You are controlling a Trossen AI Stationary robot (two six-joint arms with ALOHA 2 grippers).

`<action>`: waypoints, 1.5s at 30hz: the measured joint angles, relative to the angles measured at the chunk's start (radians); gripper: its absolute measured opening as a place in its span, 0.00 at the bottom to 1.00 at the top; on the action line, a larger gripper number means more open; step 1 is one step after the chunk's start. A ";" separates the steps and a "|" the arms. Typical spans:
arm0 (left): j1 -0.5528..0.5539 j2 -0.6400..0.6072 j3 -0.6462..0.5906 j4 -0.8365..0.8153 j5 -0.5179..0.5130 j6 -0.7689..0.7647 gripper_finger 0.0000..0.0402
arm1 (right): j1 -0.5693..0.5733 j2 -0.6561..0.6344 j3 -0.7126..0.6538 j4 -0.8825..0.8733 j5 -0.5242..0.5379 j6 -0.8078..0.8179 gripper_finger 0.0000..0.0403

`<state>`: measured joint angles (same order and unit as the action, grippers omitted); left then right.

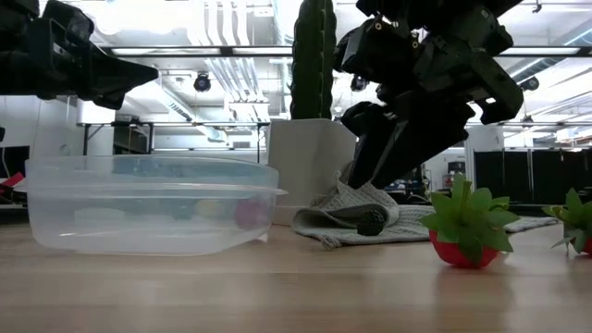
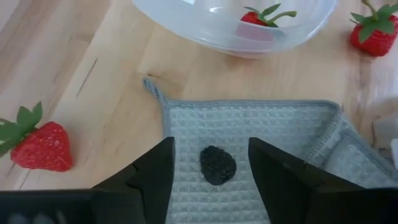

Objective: Pick and placing Produce into tupperware
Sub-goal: Put the blackberry into the transparent plastic container

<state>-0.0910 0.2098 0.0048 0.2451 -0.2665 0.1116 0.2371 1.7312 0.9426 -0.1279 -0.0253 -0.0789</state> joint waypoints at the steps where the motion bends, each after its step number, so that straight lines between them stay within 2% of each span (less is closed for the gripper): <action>1: 0.000 -0.001 0.000 0.000 0.000 0.000 0.00 | 0.000 0.008 0.000 0.000 0.000 0.001 0.51; 10: 0.000 0.005 0.000 0.001 0.000 0.000 0.00 | 0.000 0.098 0.043 0.004 0.000 0.004 0.57; 27: 0.000 0.006 0.000 0.000 0.000 0.000 0.00 | -0.007 0.102 0.041 -0.047 0.000 0.007 0.54; 35: 0.000 0.006 0.000 0.000 0.000 0.000 0.00 | -0.007 0.102 0.041 -0.059 0.026 0.004 0.46; 45: 0.000 0.006 0.000 0.000 0.000 0.000 0.00 | -0.007 0.102 0.041 -0.081 0.026 0.006 0.26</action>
<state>-0.0910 0.2153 0.0048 0.2451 -0.2665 0.1116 0.2302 1.8336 0.9840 -0.2088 0.0010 -0.0724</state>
